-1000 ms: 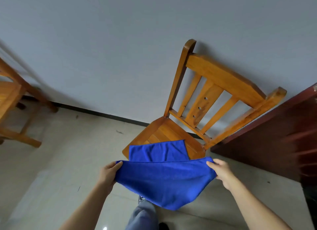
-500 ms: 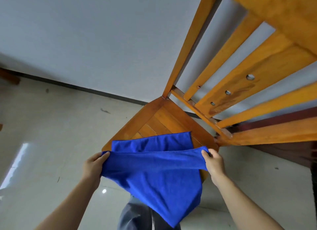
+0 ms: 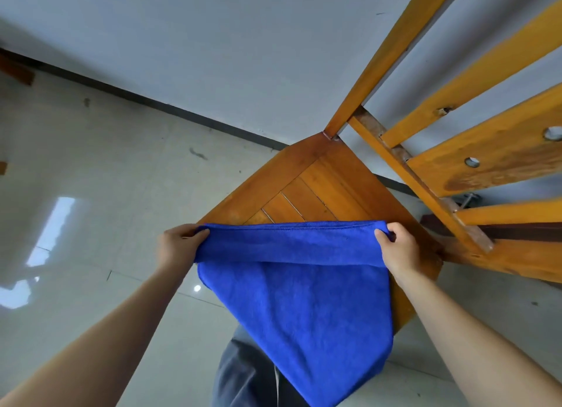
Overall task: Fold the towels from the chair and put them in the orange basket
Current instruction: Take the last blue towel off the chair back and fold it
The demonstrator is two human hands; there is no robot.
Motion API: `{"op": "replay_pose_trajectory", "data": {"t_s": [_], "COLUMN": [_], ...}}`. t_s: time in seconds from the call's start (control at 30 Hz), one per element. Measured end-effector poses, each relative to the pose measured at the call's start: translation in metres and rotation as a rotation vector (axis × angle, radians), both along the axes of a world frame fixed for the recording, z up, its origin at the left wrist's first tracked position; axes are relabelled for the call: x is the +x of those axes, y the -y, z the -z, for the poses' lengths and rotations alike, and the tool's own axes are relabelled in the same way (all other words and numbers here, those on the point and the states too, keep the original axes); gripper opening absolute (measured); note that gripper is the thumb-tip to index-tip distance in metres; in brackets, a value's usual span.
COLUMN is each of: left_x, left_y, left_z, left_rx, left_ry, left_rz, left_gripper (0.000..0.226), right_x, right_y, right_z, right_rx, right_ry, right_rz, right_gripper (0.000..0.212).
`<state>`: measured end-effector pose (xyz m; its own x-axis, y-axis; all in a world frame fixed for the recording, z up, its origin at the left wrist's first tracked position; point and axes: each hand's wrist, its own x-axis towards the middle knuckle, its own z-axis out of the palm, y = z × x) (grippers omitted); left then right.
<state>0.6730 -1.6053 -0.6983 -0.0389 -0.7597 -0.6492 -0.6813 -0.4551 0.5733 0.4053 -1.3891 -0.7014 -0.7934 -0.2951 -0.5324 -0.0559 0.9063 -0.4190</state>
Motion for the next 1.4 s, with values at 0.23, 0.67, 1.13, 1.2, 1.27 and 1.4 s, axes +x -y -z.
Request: {"op": "replay_pose_trajectory", "data": {"t_s": [0.23, 0.67, 1.13, 1.2, 1.27, 1.4], "left_x": [-0.002, -0.01, 0.007, 0.007, 0.009, 0.017], "left_y": [0.008, 0.02, 0.07, 0.082, 0.09, 0.093], "left_z": [0.015, 0.011, -0.172, -0.192, -0.214, -0.242], "left_rx": [-0.097, -0.144, -0.337, -0.414, -0.523, -0.551], "left_ry": [0.171, 0.338, -0.364, -0.41, -0.501, -0.679], "left_rz": [0.234, 0.761, 0.338, 0.364, 0.381, 0.41], "left_gripper": [0.02, 0.009, 0.048, 0.045, 0.021, 0.031], "right_x": [-0.009, -0.013, -0.053, -0.058, -0.058, -0.056], "right_y": [0.01, 0.024, 0.021, 0.028, 0.035, 0.041], "right_z": [0.006, -0.01, -0.186, -0.207, -0.233, -0.264], "right_rx": [0.116, 0.451, -0.4, -0.432, -0.53, -0.657], "right_ry": [-0.082, -0.261, -0.103, -0.254, -0.357, -0.307], "right_rz": [-0.124, -0.714, -0.415, -0.505, -0.457, -0.323], "right_gripper": [0.028, 0.021, 0.038, 0.019, 0.017, 0.019]}}
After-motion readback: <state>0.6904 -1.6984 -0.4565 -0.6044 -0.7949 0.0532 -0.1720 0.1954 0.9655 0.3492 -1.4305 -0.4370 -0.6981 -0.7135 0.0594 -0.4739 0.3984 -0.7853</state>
